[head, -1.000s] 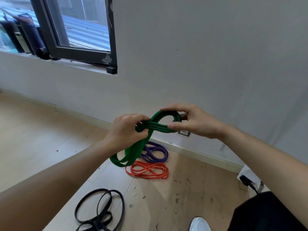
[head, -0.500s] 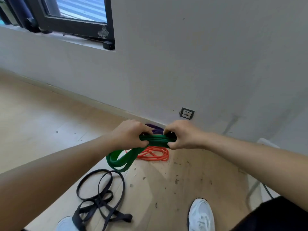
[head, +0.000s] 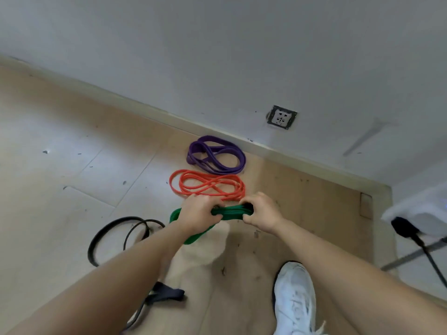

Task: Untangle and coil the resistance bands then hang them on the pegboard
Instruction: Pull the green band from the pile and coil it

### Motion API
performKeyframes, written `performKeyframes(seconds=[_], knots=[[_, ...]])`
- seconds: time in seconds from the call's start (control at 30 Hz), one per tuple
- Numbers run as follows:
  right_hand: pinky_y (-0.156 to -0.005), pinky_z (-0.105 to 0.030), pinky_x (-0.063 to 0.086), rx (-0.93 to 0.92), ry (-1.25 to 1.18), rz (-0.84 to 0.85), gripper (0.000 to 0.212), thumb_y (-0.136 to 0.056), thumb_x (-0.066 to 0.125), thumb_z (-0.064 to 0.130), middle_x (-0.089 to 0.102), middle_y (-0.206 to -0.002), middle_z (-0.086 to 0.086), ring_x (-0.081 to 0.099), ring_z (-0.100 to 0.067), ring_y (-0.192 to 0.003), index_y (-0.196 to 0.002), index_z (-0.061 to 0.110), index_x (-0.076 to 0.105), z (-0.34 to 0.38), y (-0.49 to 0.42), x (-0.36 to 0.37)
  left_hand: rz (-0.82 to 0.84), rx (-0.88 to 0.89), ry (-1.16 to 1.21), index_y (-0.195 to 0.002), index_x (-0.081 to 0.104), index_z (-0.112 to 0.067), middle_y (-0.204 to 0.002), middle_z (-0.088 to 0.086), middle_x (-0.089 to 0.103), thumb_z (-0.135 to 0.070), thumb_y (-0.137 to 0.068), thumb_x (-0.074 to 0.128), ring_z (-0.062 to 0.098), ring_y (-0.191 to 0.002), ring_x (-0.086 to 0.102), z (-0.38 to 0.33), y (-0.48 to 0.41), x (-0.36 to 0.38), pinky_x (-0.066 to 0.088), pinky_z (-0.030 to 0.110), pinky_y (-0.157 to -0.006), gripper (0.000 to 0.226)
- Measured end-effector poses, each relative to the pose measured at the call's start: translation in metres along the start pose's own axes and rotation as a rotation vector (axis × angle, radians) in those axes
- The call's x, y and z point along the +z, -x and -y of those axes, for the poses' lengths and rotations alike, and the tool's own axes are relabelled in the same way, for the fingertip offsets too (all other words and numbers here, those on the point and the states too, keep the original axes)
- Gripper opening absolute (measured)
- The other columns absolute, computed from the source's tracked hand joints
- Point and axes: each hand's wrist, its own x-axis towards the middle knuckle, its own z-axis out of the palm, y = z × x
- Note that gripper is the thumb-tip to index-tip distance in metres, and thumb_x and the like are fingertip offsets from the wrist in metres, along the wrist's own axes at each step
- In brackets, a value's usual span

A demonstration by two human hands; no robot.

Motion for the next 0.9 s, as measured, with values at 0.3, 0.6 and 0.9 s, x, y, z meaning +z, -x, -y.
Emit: performKeyframes(seconds=[0.3, 0.6, 0.9], knots=[[-0.095, -0.037, 0.048, 0.029, -0.056, 0.059, 0.064, -0.072, 0.080, 0.022, 0.067, -0.116, -0.010, 0.057, -0.030, -0.109, -0.133, 0.015, 0.062, -0.069, -0.019, 0.068, 0.126, 0.009, -0.067, -0.147, 0.049, -0.022, -0.140, -0.001, 0.059, -0.047, -0.077, 0.068, 0.024, -0.131, 0.052, 0.037, 0.007, 0.088, 0.032, 0.040, -0.109, 0.076], [-0.107, -0.038, 0.044, 0.047, -0.043, 0.147, 0.086, -0.069, 0.081, 0.036, 0.059, -0.132, -0.004, 0.051, -0.024, -0.124, -0.148, 0.022, 0.047, -0.077, -0.022, 0.068, 0.114, -0.103, -0.140, -0.156, 0.029, -0.027, -0.157, -0.001, 0.035, -0.068, -0.067, 0.066, 0.027, -0.138, 0.035, 0.064, 0.026, 0.067, 0.044, 0.043, -0.104, 0.105], [-0.102, -0.043, 0.048, 0.050, 0.068, 0.147, 0.092, -0.061, 0.071, 0.049, 0.058, -0.129, -0.001, 0.051, -0.024, -0.119, -0.146, 0.024, 0.047, -0.078, -0.032, 0.063, -0.148, -0.147, -0.014, -0.118, 0.067, -0.030, -0.105, -0.014, 0.066, -0.056, -0.073, 0.069, 0.010, -0.095, 0.062, 0.065, 0.058, 0.061, 0.043, 0.024, -0.060, 0.052]])
